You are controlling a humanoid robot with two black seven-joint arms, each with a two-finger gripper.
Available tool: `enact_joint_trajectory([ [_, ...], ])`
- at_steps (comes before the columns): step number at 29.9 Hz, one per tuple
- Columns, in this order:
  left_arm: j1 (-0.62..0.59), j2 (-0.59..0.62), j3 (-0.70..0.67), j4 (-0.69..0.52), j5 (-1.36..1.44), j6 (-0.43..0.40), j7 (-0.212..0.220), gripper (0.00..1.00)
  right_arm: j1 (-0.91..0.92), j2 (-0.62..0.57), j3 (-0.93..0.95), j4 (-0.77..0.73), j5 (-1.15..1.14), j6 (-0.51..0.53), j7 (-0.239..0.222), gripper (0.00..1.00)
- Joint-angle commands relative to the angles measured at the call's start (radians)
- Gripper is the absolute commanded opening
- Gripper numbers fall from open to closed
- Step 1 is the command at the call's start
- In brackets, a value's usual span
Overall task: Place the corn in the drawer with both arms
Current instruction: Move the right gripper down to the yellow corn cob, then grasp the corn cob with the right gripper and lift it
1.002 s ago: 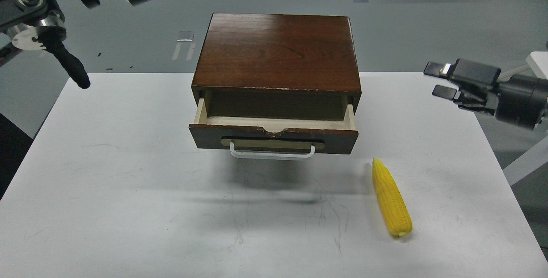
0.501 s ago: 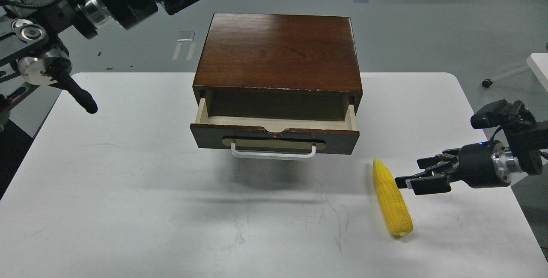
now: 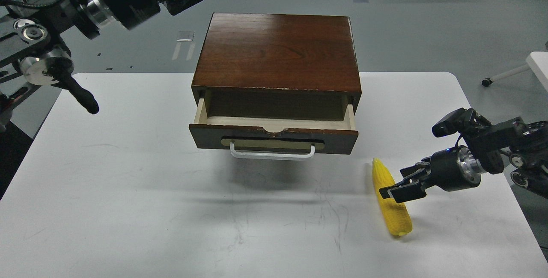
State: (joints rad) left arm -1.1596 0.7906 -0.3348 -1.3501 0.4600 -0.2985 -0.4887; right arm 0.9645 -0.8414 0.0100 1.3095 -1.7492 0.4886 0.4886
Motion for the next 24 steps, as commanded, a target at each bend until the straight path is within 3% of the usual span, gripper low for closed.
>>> enact_joint_trajectory([
  [1, 0.003, 0.002, -0.001, -0.001, 0.0, -0.001, 0.0, 0.98, -0.001, 0.022, -0.025, -0.016, -0.007, 0.0, 0.0, 1.0],
  [12, 0.006, 0.018, -0.003, -0.004, -0.001, -0.004, 0.0, 0.98, -0.01, 0.058, -0.051, -0.058, -0.009, 0.0, 0.0, 1.0],
  [15, 0.014, 0.025, -0.003, -0.004, 0.0, -0.004, 0.0, 0.98, -0.013, 0.059, -0.051, -0.059, -0.009, 0.0, -0.015, 0.96],
  [17, 0.018, 0.027, -0.006, -0.007, 0.0, -0.004, 0.0, 0.98, -0.017, 0.07, -0.053, -0.062, -0.009, 0.0, -0.027, 0.82],
  [18, 0.018, 0.027, -0.006, -0.007, 0.0, -0.004, 0.0, 0.98, -0.017, 0.07, -0.053, -0.062, -0.009, 0.0, -0.027, 0.82],
  [20, 0.018, 0.032, -0.007, -0.007, -0.001, -0.007, 0.0, 0.98, -0.018, 0.07, -0.053, -0.062, -0.007, 0.0, -0.031, 0.44],
  [23, 0.018, 0.033, -0.009, -0.009, -0.001, -0.007, 0.0, 0.98, -0.017, 0.068, -0.053, -0.062, -0.007, 0.0, -0.031, 0.12],
  [24, 0.018, 0.033, -0.009, -0.009, -0.001, -0.007, 0.0, 0.98, -0.017, 0.068, -0.053, -0.062, -0.007, 0.0, -0.031, 0.07],
])
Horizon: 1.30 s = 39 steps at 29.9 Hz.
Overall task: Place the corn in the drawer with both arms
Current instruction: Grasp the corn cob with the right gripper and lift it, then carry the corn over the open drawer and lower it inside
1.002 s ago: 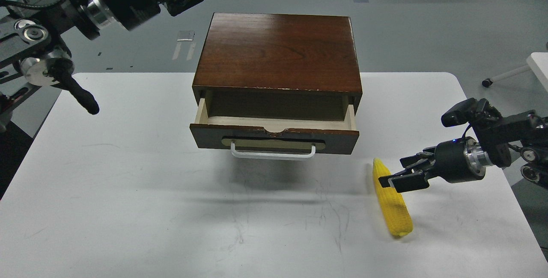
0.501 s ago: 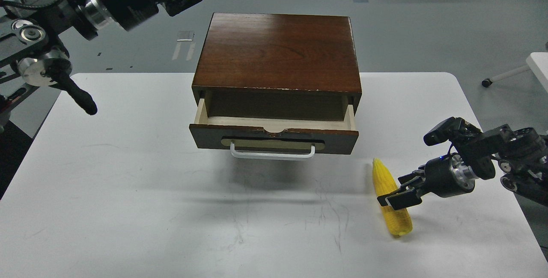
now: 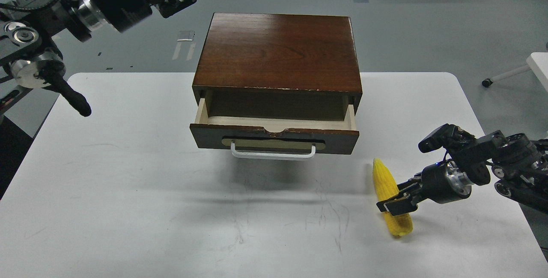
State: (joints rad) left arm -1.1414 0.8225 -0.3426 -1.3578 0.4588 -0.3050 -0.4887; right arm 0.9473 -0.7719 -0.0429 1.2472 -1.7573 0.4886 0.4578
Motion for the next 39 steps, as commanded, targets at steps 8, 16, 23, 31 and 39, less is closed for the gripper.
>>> enact_joint_trajectory([
  [8, 0.0, 0.003, -0.001, -0.001, 0.0, -0.002, 0.0, 0.98, 0.008, -0.015, 0.003, 0.001, 0.002, 0.0, -0.001, 0.0],
  [16, 0.0, 0.001, -0.009, -0.001, 0.001, -0.009, 0.0, 0.98, 0.1, -0.164, 0.066, 0.044, 0.013, 0.0, 0.01, 0.0],
  [23, 0.0, -0.003, -0.013, -0.001, 0.001, -0.028, 0.0, 0.98, 0.223, -0.291, 0.215, 0.169, 0.015, 0.0, 0.031, 0.0],
  [31, -0.001, -0.006, -0.015, -0.001, 0.001, -0.028, 0.0, 0.98, 0.527, -0.166, 0.189, 0.13, 0.009, 0.0, 0.031, 0.0],
  [39, -0.003, -0.003, -0.018, 0.003, 0.001, -0.028, 0.0, 0.98, 0.711, 0.13, -0.04, 0.084, -0.071, 0.0, 0.031, 0.0],
])
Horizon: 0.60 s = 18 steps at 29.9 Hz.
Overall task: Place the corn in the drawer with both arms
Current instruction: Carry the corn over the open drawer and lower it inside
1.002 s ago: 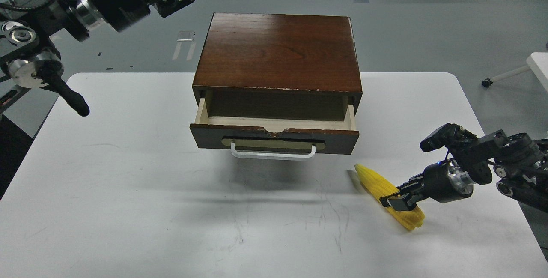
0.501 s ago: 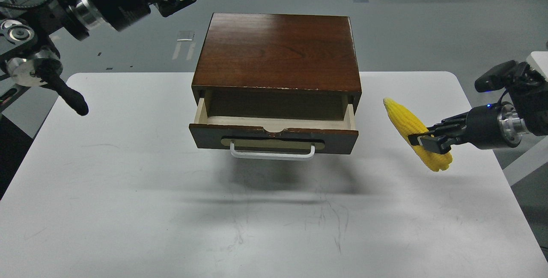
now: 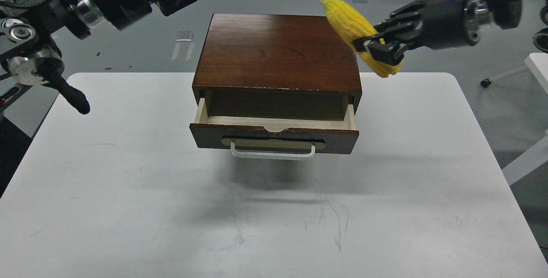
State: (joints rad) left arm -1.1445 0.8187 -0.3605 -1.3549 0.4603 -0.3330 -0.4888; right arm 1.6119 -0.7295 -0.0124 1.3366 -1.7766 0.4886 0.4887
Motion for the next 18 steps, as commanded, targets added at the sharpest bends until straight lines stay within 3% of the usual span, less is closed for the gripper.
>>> enact_joint_trajectory([
  [1, 0.0, 0.0, 0.0, 0.0, 0.0, 0.0, 0.0, 0.98, 0.049, 0.105, -0.08, -0.005, -0.072, 0.0, 0.0, 0.0],
  [8, 0.0, 0.002, -0.011, 0.0, 0.0, 0.0, 0.0, 0.98, 0.065, 0.246, -0.116, 0.012, -0.268, 0.0, 0.0, 0.0],
  [18, 0.0, 0.008, -0.017, 0.0, 0.0, 0.0, 0.0, 0.98, 0.079, 0.294, -0.185, 0.068, -0.336, 0.0, 0.0, 0.0],
])
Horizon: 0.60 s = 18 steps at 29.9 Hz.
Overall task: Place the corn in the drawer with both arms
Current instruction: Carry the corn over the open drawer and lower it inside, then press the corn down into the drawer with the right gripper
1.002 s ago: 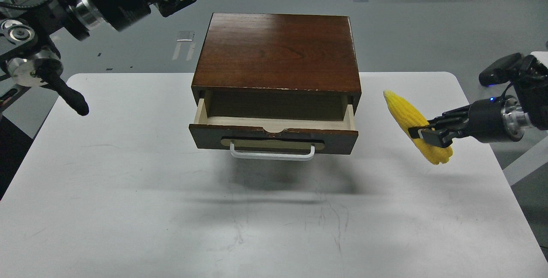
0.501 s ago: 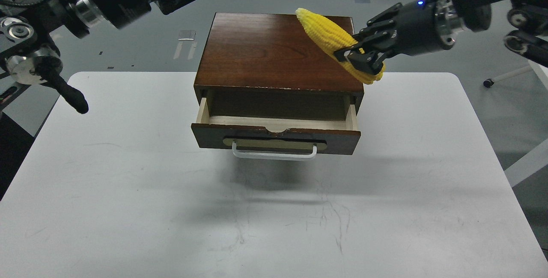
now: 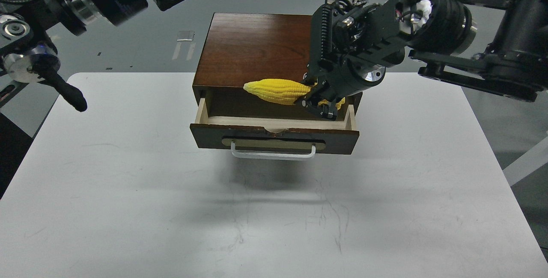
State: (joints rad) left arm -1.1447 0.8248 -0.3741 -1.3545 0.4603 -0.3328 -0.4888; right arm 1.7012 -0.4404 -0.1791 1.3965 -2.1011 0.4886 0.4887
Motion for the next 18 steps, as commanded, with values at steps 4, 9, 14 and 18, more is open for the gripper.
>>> enact_joint_trajectory([
  [4, 0.0, 0.004, -0.006, 0.0, 0.0, -0.002, 0.0, 0.98, -0.017, 0.008, -0.019, 0.004, -0.011, 0.0, 0.0, 0.0],
  [9, 0.002, 0.016, -0.006, 0.0, 0.0, -0.002, 0.0, 0.98, -0.04, 0.008, -0.02, -0.002, -0.011, 0.0, 0.0, 0.0],
  [14, 0.002, 0.025, -0.006, 0.0, -0.002, -0.003, 0.0, 0.98, -0.057, 0.009, -0.022, -0.02, -0.011, 0.0, 0.0, 0.0],
  [18, 0.002, 0.028, -0.008, -0.002, -0.003, -0.005, 0.0, 0.98, -0.064, 0.026, -0.02, -0.05, -0.013, 0.0, 0.0, 0.0],
])
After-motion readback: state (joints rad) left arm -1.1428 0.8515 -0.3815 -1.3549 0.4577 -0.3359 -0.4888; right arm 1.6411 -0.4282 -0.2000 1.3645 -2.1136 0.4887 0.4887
